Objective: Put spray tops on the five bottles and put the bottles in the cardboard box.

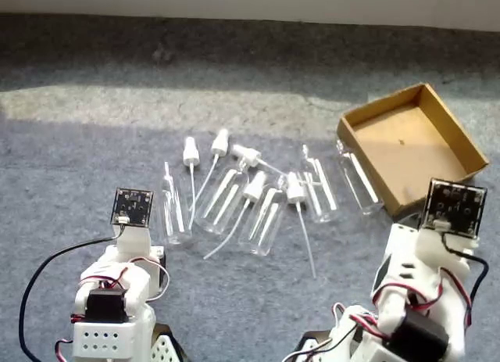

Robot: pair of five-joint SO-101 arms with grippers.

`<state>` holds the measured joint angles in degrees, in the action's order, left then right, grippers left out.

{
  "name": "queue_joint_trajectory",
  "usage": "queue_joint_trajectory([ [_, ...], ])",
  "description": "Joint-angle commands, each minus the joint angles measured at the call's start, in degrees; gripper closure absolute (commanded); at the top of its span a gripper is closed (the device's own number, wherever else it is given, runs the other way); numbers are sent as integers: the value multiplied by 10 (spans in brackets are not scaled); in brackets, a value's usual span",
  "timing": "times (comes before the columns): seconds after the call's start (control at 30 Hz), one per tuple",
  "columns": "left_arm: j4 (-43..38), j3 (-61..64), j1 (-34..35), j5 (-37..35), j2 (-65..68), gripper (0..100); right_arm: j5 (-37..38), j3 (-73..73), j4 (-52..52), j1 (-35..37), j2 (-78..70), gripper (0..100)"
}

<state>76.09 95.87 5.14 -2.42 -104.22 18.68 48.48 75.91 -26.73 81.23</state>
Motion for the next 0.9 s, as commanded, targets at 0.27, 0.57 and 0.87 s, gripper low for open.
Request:
queue_joint_trajectory([
  [0.27, 3, 12, 4, 3, -4, 995, 7, -187, 79, 172, -315, 896],
  [0.57, 3, 12, 4, 3, -4, 995, 8, -366, 148, 261, -588, 896],
  [0.87, 3, 12, 4, 3, -4, 995, 54, -726, 248, 297, -911, 896],
])
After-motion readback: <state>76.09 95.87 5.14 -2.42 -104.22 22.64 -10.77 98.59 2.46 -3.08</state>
